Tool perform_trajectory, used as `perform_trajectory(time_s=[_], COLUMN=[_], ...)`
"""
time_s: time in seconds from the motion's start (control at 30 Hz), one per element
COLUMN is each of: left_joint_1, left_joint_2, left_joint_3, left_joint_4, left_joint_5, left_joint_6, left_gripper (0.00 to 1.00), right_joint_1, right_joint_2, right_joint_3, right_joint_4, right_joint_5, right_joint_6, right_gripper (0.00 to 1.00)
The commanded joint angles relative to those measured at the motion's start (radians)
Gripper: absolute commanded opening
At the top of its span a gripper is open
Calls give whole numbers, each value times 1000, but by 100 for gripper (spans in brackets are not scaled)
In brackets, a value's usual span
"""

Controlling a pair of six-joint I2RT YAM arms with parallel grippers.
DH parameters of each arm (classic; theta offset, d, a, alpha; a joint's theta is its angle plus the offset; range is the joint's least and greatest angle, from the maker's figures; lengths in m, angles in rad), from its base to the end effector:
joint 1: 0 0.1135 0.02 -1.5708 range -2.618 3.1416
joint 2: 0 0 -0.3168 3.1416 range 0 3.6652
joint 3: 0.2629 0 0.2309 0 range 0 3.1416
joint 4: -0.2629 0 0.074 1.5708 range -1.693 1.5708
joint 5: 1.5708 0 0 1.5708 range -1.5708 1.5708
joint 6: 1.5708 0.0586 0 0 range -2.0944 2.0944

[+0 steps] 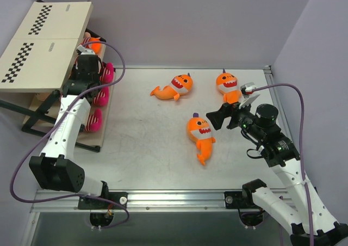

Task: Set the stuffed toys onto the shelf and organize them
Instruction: Place the stuffed toy onto shelf

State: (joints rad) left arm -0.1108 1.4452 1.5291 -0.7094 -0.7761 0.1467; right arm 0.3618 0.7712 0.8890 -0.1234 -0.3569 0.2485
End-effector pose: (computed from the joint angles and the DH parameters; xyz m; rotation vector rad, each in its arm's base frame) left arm 0.2941 0.0086 0.4385 -0.1633 2.1087 0.8651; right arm 0.1200 0.0673 0.4194 -0.3776 1.5831 0.7542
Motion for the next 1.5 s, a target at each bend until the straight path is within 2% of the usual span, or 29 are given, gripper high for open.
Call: perform_trajectory(time_s=[0.0, 0.33, 0.57, 0.93, 1.13, 1.37, 1.47], left_joint_1=[-6, -21, -33, -52, -61, -81, -89], left_joint_2=[10, 43, 46, 26, 20, 6, -2], left_joint_3=[68, 94, 94, 98, 101, 106, 101], left_joint_4=[8, -19, -21, -18, -12, 1, 13], left_joint_5=[-2, 3, -20, -32, -43, -45, -52], left_joint_6=[-21, -55, -62, -58, -53, -27, -15], left_gripper=[22, 23, 29, 45, 50, 68, 72], right_joint_1=[9, 9, 8, 9, 9, 9, 9], right_joint_2=[7, 10, 13, 19, 20, 19, 22], right_joint_3=[-7, -10, -12, -13, -13, -15, -18], right_joint_4=[44, 45, 48, 48, 50, 50, 51], right_joint_5=[-19, -20, -22, -25, -28, -31, -33], right_joint_6=[-6, -5, -5, -5, -3, 0, 1], right_gripper=[99, 99, 100, 99, 99, 100, 99])
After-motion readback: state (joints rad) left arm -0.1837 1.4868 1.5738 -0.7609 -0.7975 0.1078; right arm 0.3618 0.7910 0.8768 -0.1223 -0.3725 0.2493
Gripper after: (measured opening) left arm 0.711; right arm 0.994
